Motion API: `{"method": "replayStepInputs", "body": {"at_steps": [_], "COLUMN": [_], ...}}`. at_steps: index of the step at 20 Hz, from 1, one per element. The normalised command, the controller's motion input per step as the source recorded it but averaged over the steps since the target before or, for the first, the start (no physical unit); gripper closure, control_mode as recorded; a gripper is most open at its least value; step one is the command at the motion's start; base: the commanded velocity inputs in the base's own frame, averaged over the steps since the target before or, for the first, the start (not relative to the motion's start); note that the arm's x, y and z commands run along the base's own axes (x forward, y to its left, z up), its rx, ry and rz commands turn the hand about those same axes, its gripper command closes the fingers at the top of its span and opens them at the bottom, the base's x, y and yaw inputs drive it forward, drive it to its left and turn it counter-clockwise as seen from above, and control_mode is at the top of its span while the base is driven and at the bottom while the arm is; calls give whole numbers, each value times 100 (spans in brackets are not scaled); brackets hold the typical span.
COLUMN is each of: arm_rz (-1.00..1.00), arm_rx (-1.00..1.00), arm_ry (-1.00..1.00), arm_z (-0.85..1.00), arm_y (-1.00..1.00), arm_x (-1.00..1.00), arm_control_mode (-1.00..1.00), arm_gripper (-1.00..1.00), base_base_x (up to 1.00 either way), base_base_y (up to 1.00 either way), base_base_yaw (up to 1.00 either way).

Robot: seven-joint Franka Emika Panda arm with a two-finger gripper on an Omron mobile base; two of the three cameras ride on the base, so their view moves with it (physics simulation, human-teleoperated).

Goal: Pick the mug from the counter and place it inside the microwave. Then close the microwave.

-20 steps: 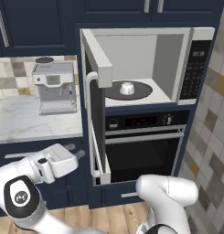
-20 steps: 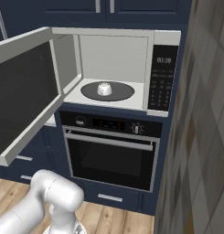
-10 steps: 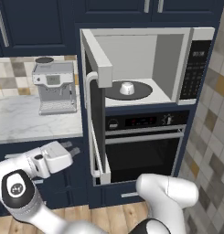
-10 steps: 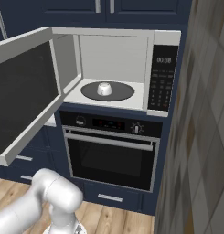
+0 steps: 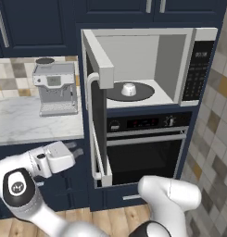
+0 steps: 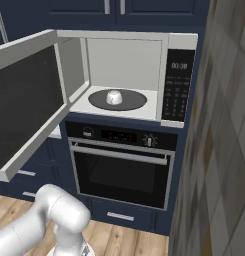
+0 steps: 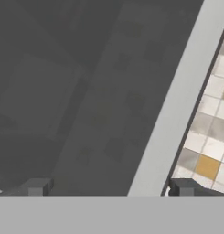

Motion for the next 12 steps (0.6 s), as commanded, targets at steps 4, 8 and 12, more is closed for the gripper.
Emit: {"method": "replayStepInputs", "body": {"at_steps": [4,8,12], "arm_rz": [0,0,0], "arm_rx": [0,0,0], "arm_ry": [0,0,0], "arm_z": [8,12,12], "arm_y": [-27,-24,-30], "arm_x": [-9,-23,-22], "arm_control_mode": [-100,-100,-100], "arm_gripper": [-100,-100,-100], "base_base_x": [0,0,0], "base_base_y": [0,0,0], "base_base_yaw": [0,0,0]}}
